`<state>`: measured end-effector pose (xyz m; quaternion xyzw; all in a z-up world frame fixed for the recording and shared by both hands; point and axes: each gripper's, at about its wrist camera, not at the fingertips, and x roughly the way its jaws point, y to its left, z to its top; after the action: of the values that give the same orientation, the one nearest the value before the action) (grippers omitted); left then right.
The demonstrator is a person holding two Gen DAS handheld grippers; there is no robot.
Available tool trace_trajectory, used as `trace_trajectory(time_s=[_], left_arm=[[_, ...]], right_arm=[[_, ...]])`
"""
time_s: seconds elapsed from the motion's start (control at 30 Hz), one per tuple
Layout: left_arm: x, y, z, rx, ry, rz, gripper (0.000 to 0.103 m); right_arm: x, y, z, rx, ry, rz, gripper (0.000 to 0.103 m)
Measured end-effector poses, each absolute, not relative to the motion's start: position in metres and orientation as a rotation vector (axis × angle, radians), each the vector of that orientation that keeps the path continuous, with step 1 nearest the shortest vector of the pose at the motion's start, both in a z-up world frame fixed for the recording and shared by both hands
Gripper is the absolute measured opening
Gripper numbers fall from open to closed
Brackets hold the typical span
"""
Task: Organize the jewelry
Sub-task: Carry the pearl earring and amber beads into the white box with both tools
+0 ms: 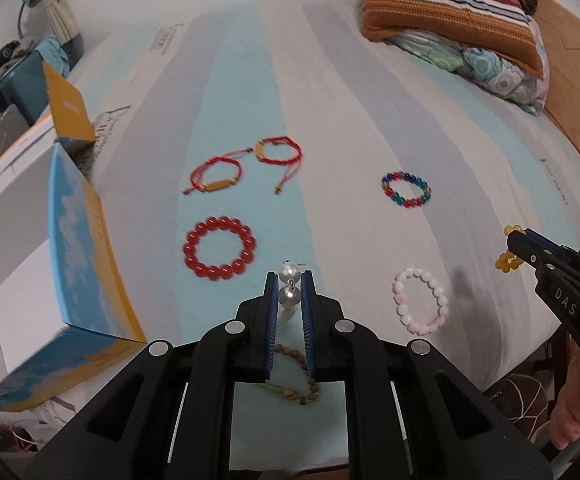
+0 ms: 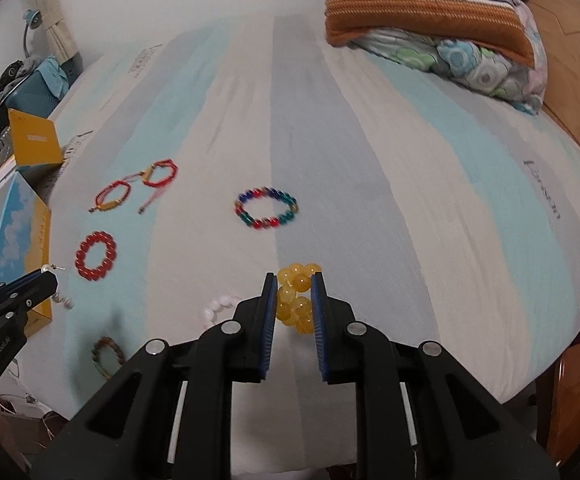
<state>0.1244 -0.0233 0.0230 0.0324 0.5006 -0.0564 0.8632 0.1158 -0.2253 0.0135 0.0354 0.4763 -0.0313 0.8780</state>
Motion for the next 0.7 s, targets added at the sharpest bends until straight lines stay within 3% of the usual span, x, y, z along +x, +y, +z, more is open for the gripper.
trace_trajectory(time_s=[0.7], left_arm=[[0.131,0.096,0.091,-0.040,0.995,0.021,0.011]], right_arm=[[0.153,-0.101,0.081,-0.025,0.931,0.040,0.016]])
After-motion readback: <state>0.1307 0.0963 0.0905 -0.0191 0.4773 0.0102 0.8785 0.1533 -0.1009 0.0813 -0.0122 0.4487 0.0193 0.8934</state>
